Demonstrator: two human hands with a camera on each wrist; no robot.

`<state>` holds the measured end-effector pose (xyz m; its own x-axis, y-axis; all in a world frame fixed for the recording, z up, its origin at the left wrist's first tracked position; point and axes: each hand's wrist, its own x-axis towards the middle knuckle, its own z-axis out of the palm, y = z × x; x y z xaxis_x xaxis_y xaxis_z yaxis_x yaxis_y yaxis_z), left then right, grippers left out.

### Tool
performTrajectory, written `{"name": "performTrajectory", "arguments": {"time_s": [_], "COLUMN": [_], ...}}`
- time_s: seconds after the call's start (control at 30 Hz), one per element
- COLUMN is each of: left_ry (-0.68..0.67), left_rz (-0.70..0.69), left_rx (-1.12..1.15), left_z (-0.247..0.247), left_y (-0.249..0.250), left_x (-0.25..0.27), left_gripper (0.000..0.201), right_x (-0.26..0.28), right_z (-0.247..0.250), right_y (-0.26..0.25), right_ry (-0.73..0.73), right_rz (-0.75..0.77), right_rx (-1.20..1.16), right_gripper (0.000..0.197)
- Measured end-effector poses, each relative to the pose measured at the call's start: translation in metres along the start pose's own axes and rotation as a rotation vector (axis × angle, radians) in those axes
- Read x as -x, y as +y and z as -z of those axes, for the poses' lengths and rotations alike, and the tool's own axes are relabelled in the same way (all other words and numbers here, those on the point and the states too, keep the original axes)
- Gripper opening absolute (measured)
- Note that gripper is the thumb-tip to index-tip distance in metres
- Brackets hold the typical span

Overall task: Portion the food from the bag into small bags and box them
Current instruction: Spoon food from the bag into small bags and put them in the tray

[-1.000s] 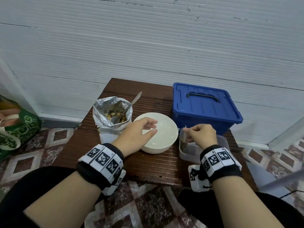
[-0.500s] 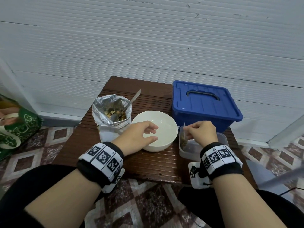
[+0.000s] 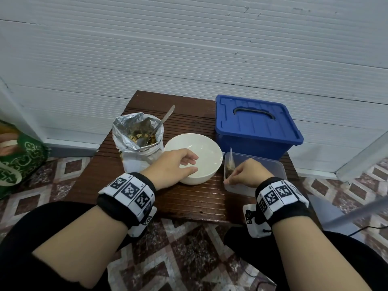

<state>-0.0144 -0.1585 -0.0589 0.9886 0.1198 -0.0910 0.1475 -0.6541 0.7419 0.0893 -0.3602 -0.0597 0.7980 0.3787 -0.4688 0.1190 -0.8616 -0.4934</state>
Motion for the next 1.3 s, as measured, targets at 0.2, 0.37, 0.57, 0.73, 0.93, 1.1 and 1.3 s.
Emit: {"name": "performTrajectory", "arguments": {"time_s": [0.2,0.37,0.57,0.73,0.93,1.1,1.3], "left_ry": [-0.002,0.0,0.007,0.009,-0.01,-0.007,-0.013], "left_rz": [0.002,-0.002,0.002,0.008,0.02,0.023,0.02], "left_rx": [-0.001,0.006,0.01,0.01,-0.01,0.002,-0.038], "left_z": [0.0,0.0,0.001,0.0,-0.002,-0.001,0.0], "left_y": [-0.001,-0.002,-0.005,-0.005,-0.005,-0.006,-0.006], "left_x": [-0.002,-0.002,-0.003,-0.003,-0.003,-0.004,-0.003], "left_gripper": [0.034,0.034,0.033,0.032,0.033,0.033,0.034], "right_x": [0.004,0.007,0.012,-0.005,-0.018,-0.02,-0.01], "right_z": [0.002,0.008,0.022,0.0,-0.012,-0.017,0.001], "right_y": [-0.002,-0.007,-0.025,-0.038,-0.039,-0.038,-0.039], "right_ry": [-0.066,-0.064,0.338,0.606,0.581,0.571,0.661], "right_rz": [0.0,-0.019,0.138,0.213,0.189,0.213,0.239], "right_rx": [0.025,0.1,-0.045,0.225,0.491,0.453,0.29], "right_gripper": [0.011,0.015,0.016,0.025,0.033,0.026,0.018]}}
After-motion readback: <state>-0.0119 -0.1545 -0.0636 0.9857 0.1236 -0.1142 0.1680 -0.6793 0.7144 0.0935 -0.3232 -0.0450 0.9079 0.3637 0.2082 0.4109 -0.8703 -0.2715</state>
